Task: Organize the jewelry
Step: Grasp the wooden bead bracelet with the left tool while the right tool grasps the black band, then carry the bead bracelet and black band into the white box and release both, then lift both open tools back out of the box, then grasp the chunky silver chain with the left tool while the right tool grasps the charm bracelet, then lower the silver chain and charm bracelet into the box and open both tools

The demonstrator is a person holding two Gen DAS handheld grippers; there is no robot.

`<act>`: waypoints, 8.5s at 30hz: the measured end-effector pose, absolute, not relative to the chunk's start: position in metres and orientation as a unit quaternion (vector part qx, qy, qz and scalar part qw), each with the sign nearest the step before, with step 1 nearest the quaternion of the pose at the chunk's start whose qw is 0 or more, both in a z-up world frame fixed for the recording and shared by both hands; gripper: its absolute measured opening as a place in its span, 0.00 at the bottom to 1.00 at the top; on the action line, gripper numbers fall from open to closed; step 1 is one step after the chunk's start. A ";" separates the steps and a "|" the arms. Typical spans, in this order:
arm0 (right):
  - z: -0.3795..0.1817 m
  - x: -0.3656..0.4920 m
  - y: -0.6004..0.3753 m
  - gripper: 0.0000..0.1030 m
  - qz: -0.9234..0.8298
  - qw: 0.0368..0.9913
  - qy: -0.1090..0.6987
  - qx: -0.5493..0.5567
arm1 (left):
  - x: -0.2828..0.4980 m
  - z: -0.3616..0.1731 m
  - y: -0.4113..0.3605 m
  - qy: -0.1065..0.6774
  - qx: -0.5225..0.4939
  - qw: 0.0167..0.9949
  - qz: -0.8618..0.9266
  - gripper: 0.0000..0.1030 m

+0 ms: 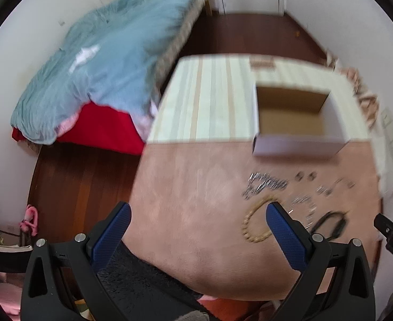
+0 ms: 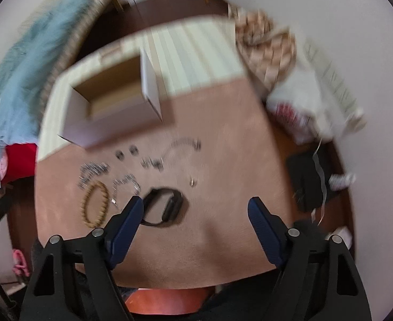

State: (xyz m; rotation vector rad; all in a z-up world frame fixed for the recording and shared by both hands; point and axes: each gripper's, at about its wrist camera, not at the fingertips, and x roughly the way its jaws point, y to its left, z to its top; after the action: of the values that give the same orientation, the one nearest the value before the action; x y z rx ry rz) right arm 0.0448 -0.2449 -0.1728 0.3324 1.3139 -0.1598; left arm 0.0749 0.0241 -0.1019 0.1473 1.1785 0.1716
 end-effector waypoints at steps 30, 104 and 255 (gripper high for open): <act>-0.251 0.054 -0.218 0.13 -0.043 0.742 0.639 0.199 | 0.088 -0.222 0.001 0.651 0.042 0.755 -0.070 0.06; -0.065 0.116 -0.196 0.98 -0.035 0.887 0.461 0.007 | 0.127 -0.052 0.011 0.461 0.012 0.887 -0.014 1.00; -0.094 0.212 -0.214 0.05 0.116 0.848 0.486 0.177 | 0.223 -0.075 -0.005 0.501 -0.065 0.831 -0.234 0.05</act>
State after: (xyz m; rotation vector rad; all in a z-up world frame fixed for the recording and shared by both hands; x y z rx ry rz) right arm 0.2119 -0.2135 -0.0943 0.3734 1.0255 0.2448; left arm 0.2233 -0.0053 -0.0752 -0.1386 1.0635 -0.4953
